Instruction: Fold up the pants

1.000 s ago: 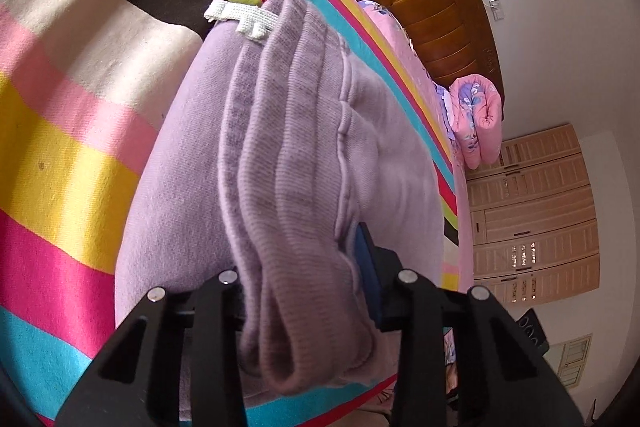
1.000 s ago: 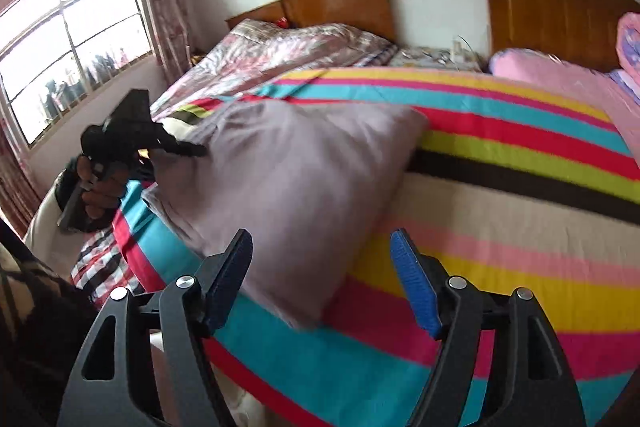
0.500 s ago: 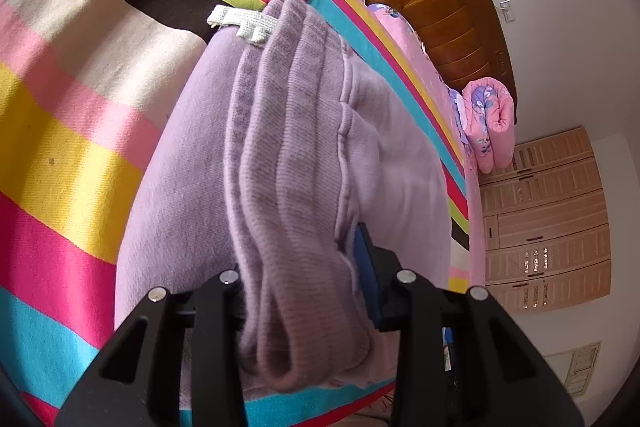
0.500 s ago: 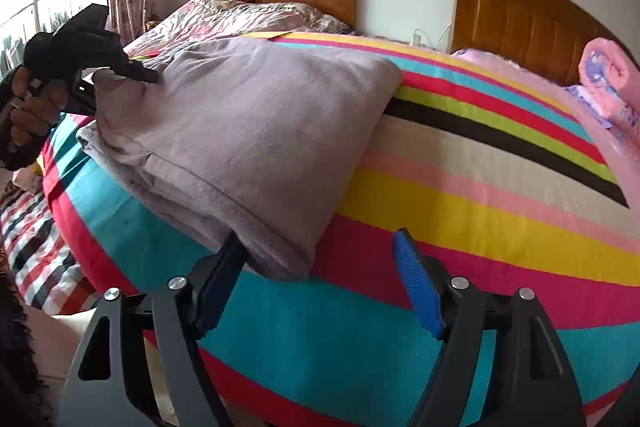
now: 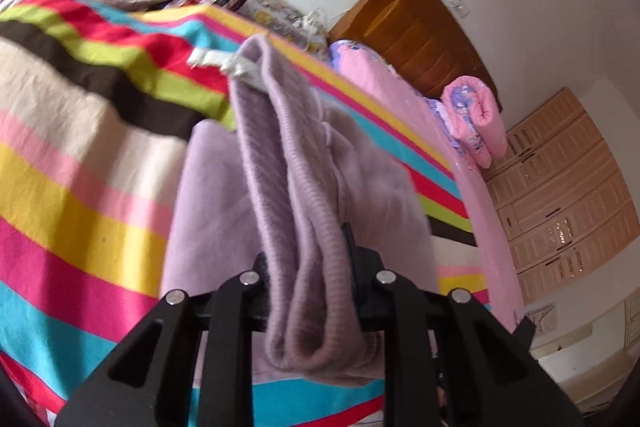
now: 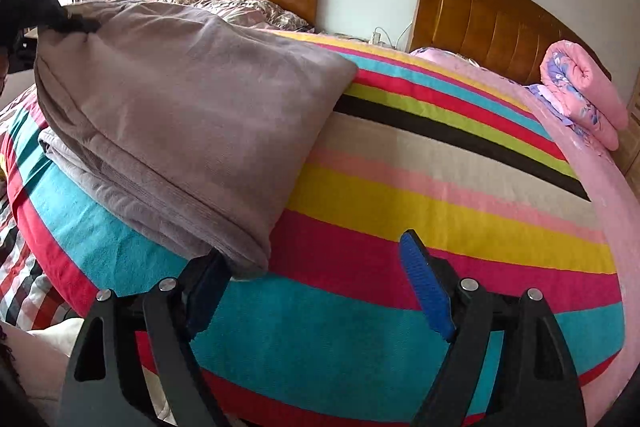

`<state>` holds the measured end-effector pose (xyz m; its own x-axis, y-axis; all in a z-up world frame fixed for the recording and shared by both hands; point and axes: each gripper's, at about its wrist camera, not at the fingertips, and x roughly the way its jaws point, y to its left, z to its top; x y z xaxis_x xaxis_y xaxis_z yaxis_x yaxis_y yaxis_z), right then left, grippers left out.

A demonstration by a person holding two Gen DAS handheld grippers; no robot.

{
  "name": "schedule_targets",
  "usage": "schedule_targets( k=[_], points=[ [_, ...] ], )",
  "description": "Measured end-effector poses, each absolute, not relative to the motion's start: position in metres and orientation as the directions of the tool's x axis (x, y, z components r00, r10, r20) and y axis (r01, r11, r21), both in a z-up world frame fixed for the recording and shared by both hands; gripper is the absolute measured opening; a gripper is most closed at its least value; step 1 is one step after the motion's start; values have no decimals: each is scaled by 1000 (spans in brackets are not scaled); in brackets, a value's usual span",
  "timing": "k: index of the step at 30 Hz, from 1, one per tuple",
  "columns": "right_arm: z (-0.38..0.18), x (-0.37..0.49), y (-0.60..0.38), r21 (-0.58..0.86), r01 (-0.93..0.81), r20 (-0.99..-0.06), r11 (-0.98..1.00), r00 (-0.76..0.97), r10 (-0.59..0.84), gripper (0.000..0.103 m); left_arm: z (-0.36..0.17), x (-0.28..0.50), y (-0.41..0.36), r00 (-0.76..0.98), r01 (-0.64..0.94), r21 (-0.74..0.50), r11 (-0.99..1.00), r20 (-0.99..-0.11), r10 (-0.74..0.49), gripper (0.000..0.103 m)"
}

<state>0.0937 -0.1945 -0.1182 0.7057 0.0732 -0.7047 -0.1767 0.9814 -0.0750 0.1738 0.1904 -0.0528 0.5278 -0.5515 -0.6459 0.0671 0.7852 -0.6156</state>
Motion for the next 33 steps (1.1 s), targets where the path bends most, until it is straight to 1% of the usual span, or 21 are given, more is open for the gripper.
schedule_targets(
  k=[1, 2, 3, 4, 7, 10, 11, 12, 13, 15, 16, 18, 20, 22, 23, 25, 27, 28, 29, 30, 33],
  points=[
    [-120, 94, -198, -43, -172, -705, 984, 704, 92, 79, -79, 174, 200, 498, 20, -642, 766, -658, -565, 22],
    [-120, 96, -202, -17, -167, -710, 986, 696, 106, 82, -103, 174, 209, 483, -1, -685, 729, -639, -599, 23],
    [-121, 98, -205, -2, -165, -714, 986, 691, 114, 84, -115, 170, 218, 513, 30, -747, 665, -559, -651, 23],
    [-121, 99, -207, 2, -167, -715, 986, 689, 118, 84, -119, 168, 222, 524, 50, -770, 636, -522, -673, 23],
    [-120, 101, -206, -11, -192, -721, 981, 682, 125, 84, -110, 166, 216, 529, 54, -726, 685, -561, -637, 27],
    [-114, 95, -209, 0, -283, -736, 959, 650, 192, 85, -99, 160, 216, 537, 11, -689, 725, -607, -586, 35],
    [-112, 90, -214, 34, -340, -746, 940, 617, 250, 85, -93, 155, 220, 553, -14, -668, 744, -625, -551, 40],
    [-108, 84, -217, 66, -377, -743, 924, 599, 298, 85, -86, 149, 224, 581, -51, -627, 778, -652, -487, 51],
    [-103, 79, -226, 101, -395, -729, 913, 595, 338, 85, -75, 142, 230, 625, -123, -538, 834, -695, -357, 55],
    [-89, 74, -241, 184, -391, -688, 902, 604, 403, 85, -48, 127, 237, 696, -269, -350, 897, -715, -70, 58],
    [-81, 76, -249, 211, -377, -659, 902, 627, 416, 85, -33, 123, 234, 729, -272, -311, 911, -684, -16, 58],
    [-67, 90, -255, 268, -364, -596, 892, 664, 450, 83, -7, 128, 212, 777, -162, -302, 939, -626, -68, 62],
    [-56, 111, -244, 292, -388, -545, 874, 683, 486, 81, 7, 141, 172, 781, 6, -303, 953, -593, -194, 67],
    [-51, 134, -217, 252, -409, -542, 877, 691, 478, 80, 6, 155, 128, 746, 150, -276, 949, -598, -292, 68],
    [-49, 141, -204, 226, -425, -544, 877, 692, 475, 79, 0, 159, 110, 740, 190, -230, 954, -605, -293, 69],
    [-54, 156, -175, 188, -473, -570, 861, 661, 488, 79, -25, 161, 88, 716, 184, -153, 971, -656, -239, 70],
    [-71, 163, -149, 138, -529, -649, 837, 590, 481, 80, -63, 161, 94, 648, 155, -182, 971, -723, -239, 68],
    [-84, 161, -137, 110, -566, -692, 817, 547, 471, 81, -76, 157, 100, 645, 153, -198, 968, -723, -250, 67],
    [-93, 154, -130, 60, -584, -698, 810, 555, 452, 81, -82, 144, 106, 675, 187, -189, 964, -688, -266, 67],
    [-96, 146, -131, 36, -588, -671, 808, 584, 456, 81, -84, 141, 105, 674, 209, -162, 964, -691, -262, 67],
    [-91, 155, -144, 130, -604, -671, 786, 530, 518, 79, -87, 139, 110, 679, 217, -165, 962, -683, -270, 67]
  ],
)
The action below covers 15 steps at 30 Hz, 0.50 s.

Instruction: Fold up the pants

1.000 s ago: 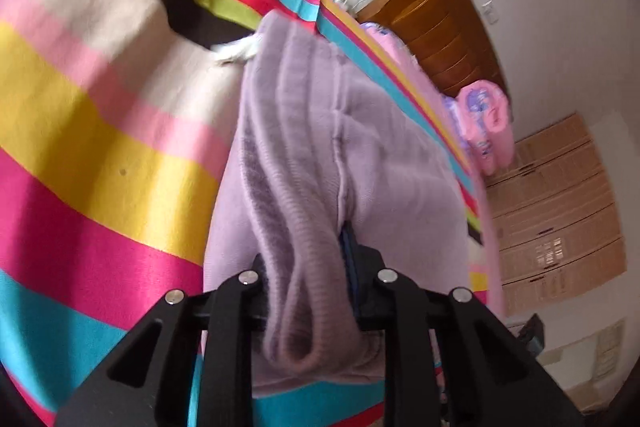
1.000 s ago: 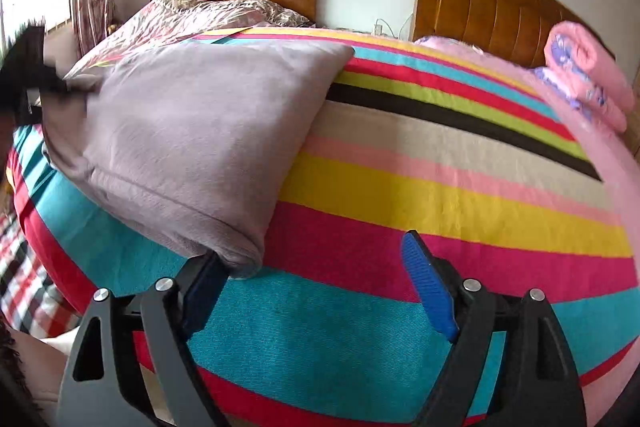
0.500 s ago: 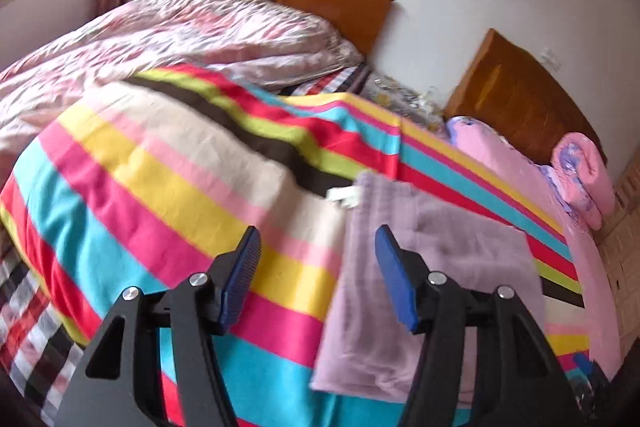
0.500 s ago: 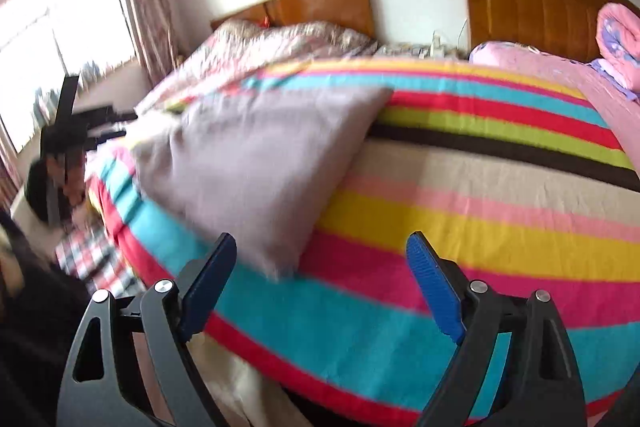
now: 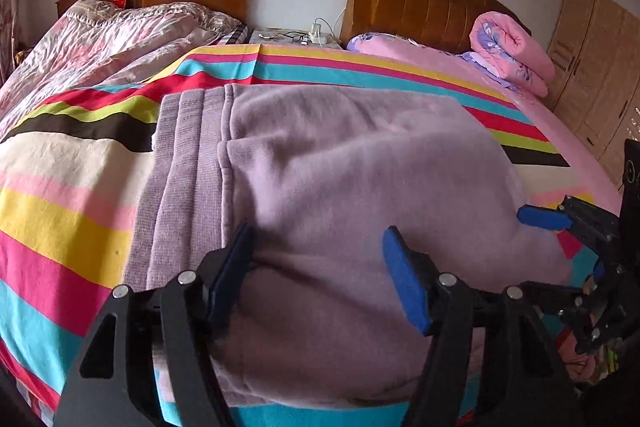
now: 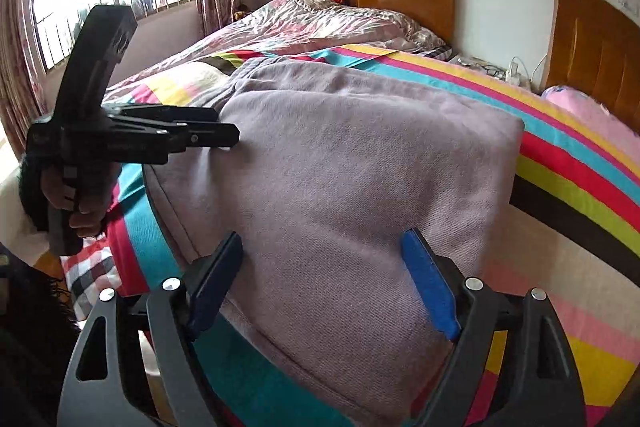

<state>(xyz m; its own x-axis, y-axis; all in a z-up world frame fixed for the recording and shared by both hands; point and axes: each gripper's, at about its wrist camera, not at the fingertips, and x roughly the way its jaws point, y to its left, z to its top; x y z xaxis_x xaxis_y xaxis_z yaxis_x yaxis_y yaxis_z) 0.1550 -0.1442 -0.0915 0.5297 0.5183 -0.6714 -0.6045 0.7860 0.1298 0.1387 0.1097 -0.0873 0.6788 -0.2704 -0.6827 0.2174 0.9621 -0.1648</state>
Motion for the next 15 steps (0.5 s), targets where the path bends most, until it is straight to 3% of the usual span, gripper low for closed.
schedule_targets(
  k=[4, 9, 12, 14, 15],
  points=[
    [-73, 168, -159, 139, -623, -662, 769, 519, 540, 79, -92, 138, 118, 701, 236, -204, 950, -642, -312, 67],
    [-43, 218, -178, 229, -627, -579, 745, 528, 622, 81, -90, 138, 123, 707, 243, -239, 940, -619, -340, 67],
    [-63, 259, -168, 287, -677, -632, 678, 398, 665, 81, -90, 138, 124, 710, 247, -231, 941, -618, -338, 67],
    [-84, 286, -165, 154, -627, -714, 764, 463, 525, 79, -90, 138, 125, 711, 250, -229, 941, -616, -339, 67],
    [-90, 301, -173, 194, -579, -713, 792, 472, 519, 78, -90, 139, 125, 711, 251, -229, 940, -616, -340, 67]
  ],
)
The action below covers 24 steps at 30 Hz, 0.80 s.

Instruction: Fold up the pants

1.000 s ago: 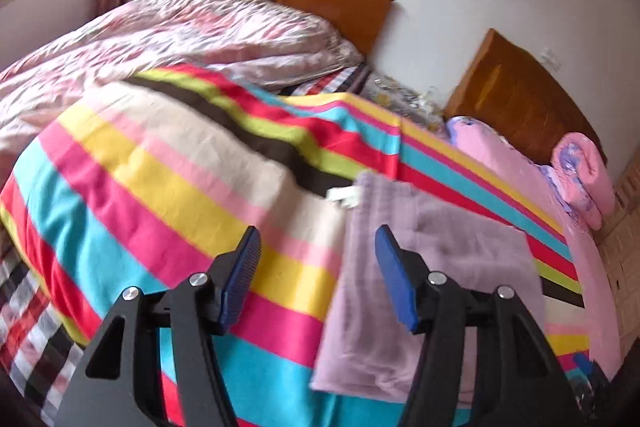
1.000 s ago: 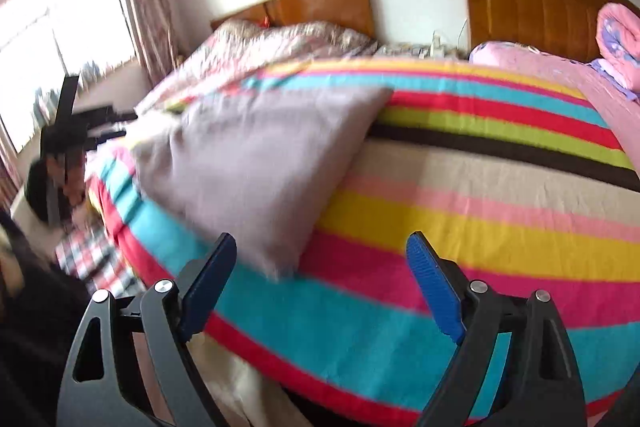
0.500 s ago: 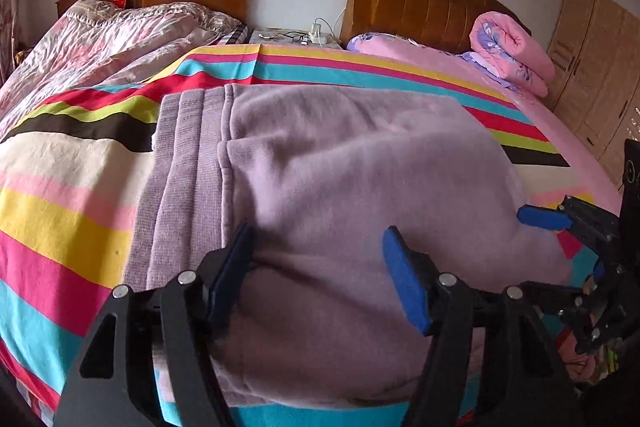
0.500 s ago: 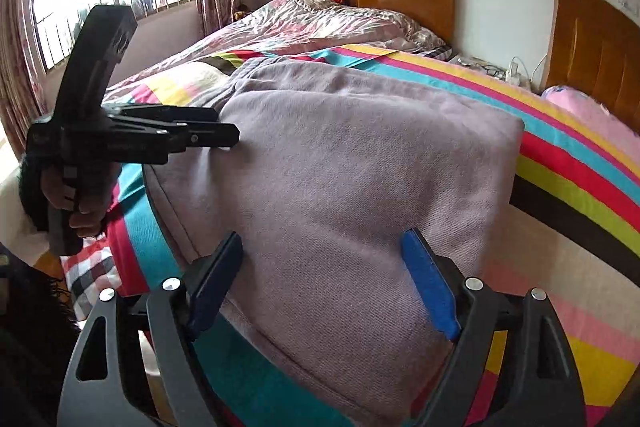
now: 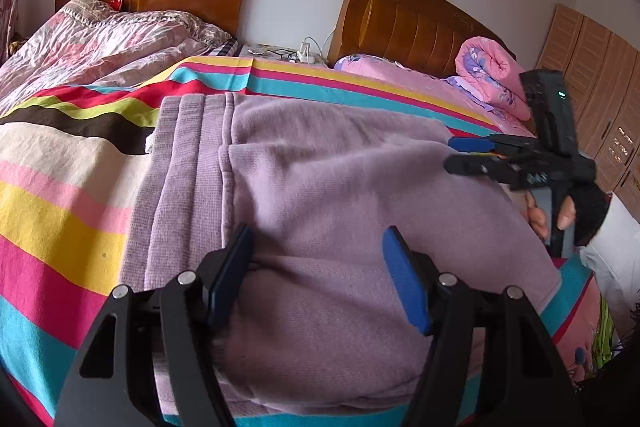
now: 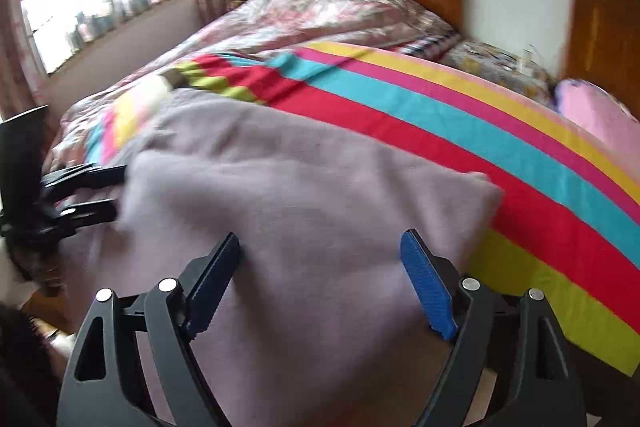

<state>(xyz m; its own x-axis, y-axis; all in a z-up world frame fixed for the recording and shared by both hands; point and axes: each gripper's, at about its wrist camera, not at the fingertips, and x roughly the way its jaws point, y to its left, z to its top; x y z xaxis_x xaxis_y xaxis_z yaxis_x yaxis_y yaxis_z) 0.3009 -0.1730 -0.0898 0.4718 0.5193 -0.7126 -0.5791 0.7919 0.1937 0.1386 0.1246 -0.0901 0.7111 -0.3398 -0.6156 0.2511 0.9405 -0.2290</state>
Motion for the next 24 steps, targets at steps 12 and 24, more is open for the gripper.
schedule_targets(
  k=[12, 24],
  points=[
    [-85, 360, -165, 158, -449, -729, 880, 548, 411, 85, -91, 140, 115, 711, 274, -188, 943, -621, -330, 76],
    [-78, 354, 19, 49, -775, -808, 629, 340, 482, 91, -92, 139, 108, 707, 293, -175, 940, -622, -336, 85]
  ],
)
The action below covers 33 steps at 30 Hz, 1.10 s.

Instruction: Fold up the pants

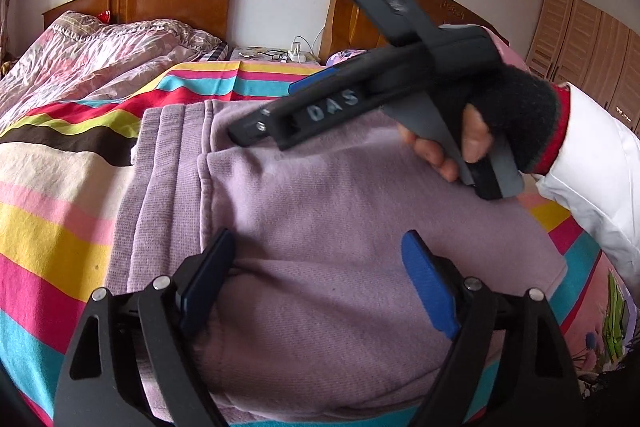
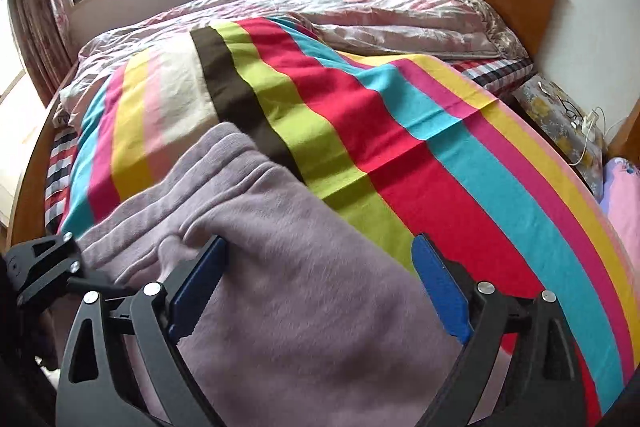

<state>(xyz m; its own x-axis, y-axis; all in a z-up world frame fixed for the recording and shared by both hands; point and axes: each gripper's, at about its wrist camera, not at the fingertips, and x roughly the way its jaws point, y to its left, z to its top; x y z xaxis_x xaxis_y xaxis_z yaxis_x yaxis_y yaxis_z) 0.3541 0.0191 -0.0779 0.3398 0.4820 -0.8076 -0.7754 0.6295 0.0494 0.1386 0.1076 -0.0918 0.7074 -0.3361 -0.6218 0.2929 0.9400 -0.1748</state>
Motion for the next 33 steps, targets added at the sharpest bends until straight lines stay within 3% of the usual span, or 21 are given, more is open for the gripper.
schedule_targets(
  k=[4, 6, 12, 19, 23, 28, 32, 33],
  points=[
    [-54, 385, -8, 87, -575, -749, 813, 500, 434, 91, -92, 138, 107, 708, 295, -173, 940, -621, -337, 85],
    [-40, 380, -24, 150, -580, -718, 801, 493, 491, 91, -92, 137, 107, 708, 296, -174, 939, -621, -338, 85],
    [-29, 319, -66, 58, -589, -714, 806, 540, 446, 92, -93, 137, 108, 707, 299, -176, 938, -619, -342, 86],
    [-46, 227, -136, 169, -486, -709, 858, 544, 448, 92, -93, 137, 106, 709, 298, -166, 940, -621, -334, 86],
    [-78, 179, -148, 92, -457, -765, 885, 536, 357, 92, -93, 136, 101, 713, 294, -140, 945, -627, -315, 86],
    [-87, 145, -174, 94, -412, -749, 906, 570, 337, 92, -93, 137, 96, 713, 294, -109, 949, -636, -294, 88],
    [-61, 119, -185, 54, -376, -689, 925, 657, 307, 92, -82, 118, 78, 765, 181, 10, 983, -630, -134, 89],
    [-52, 108, -187, 68, -372, -658, 926, 681, 322, 92, -75, 108, 72, 785, 138, 34, 990, -613, -88, 97]
  ],
)
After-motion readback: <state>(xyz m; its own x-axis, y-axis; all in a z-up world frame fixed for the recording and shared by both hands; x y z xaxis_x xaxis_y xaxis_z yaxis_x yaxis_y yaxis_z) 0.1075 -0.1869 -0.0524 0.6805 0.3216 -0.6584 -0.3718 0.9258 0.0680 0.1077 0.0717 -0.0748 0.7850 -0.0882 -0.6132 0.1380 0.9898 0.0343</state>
